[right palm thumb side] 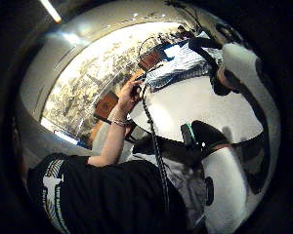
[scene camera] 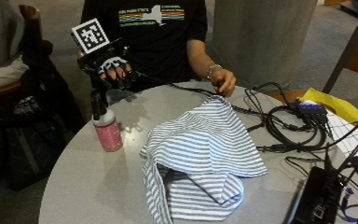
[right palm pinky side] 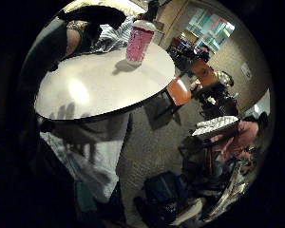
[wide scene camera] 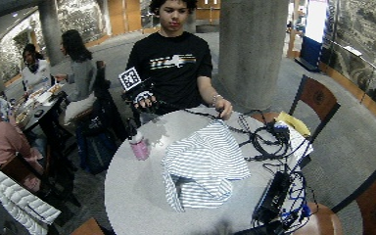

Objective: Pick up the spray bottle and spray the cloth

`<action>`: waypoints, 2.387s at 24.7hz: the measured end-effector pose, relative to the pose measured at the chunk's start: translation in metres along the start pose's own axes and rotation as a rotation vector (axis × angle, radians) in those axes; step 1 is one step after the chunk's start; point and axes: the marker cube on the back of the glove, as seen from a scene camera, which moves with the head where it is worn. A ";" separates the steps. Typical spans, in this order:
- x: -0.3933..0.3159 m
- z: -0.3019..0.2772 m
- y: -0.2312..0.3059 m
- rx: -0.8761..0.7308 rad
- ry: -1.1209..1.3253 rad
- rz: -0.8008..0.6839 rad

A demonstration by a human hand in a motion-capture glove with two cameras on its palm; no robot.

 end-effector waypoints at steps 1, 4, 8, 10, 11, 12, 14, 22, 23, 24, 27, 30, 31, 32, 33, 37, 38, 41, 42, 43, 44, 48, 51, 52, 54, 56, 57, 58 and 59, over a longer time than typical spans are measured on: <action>0.001 0.000 0.001 0.000 -0.003 0.013; 0.005 0.000 0.001 0.006 -0.047 0.068; 0.014 0.000 0.005 -0.007 -0.223 0.136; 0.020 0.000 0.008 0.005 -0.338 0.165; 0.022 0.001 0.009 0.023 -0.394 0.189; 0.025 0.002 0.009 0.044 -0.448 0.219; 0.030 0.003 0.007 0.089 -0.550 0.285; 0.045 0.010 0.003 0.272 -0.900 0.479; 0.047 0.011 0.002 0.281 -0.916 0.492; 0.049 0.012 0.002 0.284 -0.922 0.501; 0.054 0.016 -0.003 0.284 -0.911 0.523; 0.063 0.023 -0.012 0.288 -0.897 0.537; 0.067 0.026 -0.016 0.287 -0.894 0.542; 0.071 0.029 -0.022 0.284 -0.894 0.547; 0.075 0.032 -0.028 0.280 -0.895 0.554; 0.092 0.045 -0.057 0.272 -0.900 0.587; 0.096 0.047 -0.062 0.273 -0.897 0.594; 0.105 0.053 -0.077 0.275 -0.878 0.605; 0.108 0.054 -0.081 0.276 -0.872 0.608; 0.111 0.056 -0.086 0.277 -0.867 0.610; 0.113 0.057 -0.091 0.277 -0.864 0.613; 0.118 0.061 -0.108 0.284 -0.856 0.625; 0.120 0.065 -0.113 0.298 -0.849 0.635; 0.121 0.066 -0.114 0.309 -0.846 0.638; 0.121 0.066 -0.114 0.345 -0.841 0.642; 0.122 0.065 -0.112 0.386 -0.841 0.643; 0.122 0.064 -0.111 0.405 -0.843 0.642; 0.121 0.063 -0.110 0.422 -0.845 0.642; 0.121 0.062 -0.110 0.438 -0.847 0.642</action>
